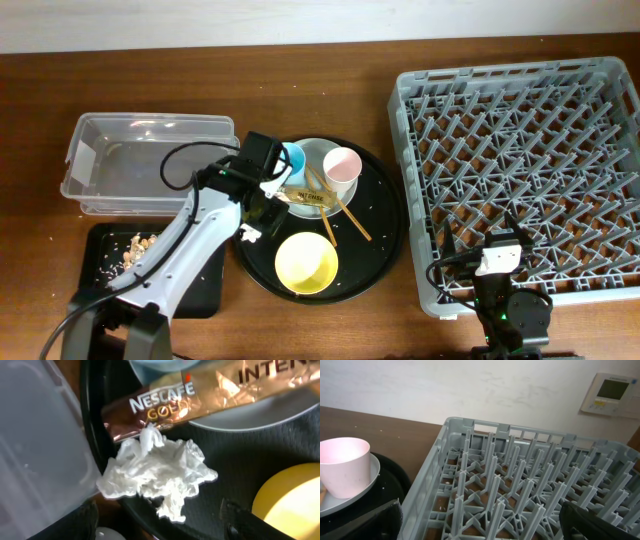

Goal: Sort waste into correct bins and load items into the dishwasher rack
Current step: 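Grasp the crumpled tissue with the left gripper and drop it in the clear bin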

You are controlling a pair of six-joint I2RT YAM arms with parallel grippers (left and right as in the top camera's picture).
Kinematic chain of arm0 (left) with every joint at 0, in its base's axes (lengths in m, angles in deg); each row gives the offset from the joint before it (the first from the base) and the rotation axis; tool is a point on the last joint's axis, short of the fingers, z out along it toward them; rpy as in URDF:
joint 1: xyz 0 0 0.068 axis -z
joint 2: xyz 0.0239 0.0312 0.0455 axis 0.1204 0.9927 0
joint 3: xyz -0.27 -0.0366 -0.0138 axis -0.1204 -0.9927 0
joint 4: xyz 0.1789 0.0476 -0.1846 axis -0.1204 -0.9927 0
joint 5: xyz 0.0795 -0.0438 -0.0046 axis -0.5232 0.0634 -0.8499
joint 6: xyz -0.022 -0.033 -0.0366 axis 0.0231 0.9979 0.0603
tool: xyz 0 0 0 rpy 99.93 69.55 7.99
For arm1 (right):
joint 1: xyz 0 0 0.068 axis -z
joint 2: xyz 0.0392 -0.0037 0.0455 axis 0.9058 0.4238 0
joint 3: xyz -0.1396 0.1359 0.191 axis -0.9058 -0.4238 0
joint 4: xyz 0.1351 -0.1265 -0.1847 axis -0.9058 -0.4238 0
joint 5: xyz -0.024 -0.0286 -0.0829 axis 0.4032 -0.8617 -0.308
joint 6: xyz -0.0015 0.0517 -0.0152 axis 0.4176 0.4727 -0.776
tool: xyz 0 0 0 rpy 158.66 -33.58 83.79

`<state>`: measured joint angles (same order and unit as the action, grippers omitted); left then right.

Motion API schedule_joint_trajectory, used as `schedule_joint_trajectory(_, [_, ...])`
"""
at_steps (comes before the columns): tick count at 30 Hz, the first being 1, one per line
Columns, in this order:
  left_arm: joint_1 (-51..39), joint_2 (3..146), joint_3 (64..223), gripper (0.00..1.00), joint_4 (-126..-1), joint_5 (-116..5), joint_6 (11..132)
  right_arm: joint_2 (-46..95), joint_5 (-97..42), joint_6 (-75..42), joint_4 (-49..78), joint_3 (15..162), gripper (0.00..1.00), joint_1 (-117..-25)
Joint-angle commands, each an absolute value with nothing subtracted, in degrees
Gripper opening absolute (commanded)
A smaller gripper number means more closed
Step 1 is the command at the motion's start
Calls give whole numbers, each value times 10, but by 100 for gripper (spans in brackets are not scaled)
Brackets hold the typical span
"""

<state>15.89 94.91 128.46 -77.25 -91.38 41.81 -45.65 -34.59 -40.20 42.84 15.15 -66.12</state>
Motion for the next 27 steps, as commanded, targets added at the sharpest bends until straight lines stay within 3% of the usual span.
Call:
schedule_joint_trajectory(1, [159,968,1247,77,-733,-905,388,-460,-345,-404,426,148,98,-659])
schedule_joint_trajectory(8, [159,1073,1237,77,-659,-918,380,-460,-345,-404,426,148,98,-659])
schedule_joint_trajectory(9, [159,1075,1237,72,-661,-918,380,-460,-345,-404,426,148,98,-659])
schedule_joint_trajectory(10, [159,1075,1237,55,-662,-918,380,-460,-345,-404,426,148,98,-659])
schedule_joint_trajectory(12, [159,1074,1238,5,-677,-918,380,-460,-345,-404,426,148,98,-659])
schedule_joint_trajectory(13, [160,1074,1240,1,-682,-918,380,-460,-345,-404,426,148,99,-659])
schedule_joint_trajectory(19, [160,997,1327,0,-790,-918,421,-460,-345,-404,426,148,98,-659])
schedule_joint_trajectory(23, [159,893,1330,1,-805,-918,437,-460,-345,-404,426,148,98,-659])
schedule_joint_trajectory(27, [107,830,1331,0,-773,-968,537,-460,-345,-404,426,148,98,-659])
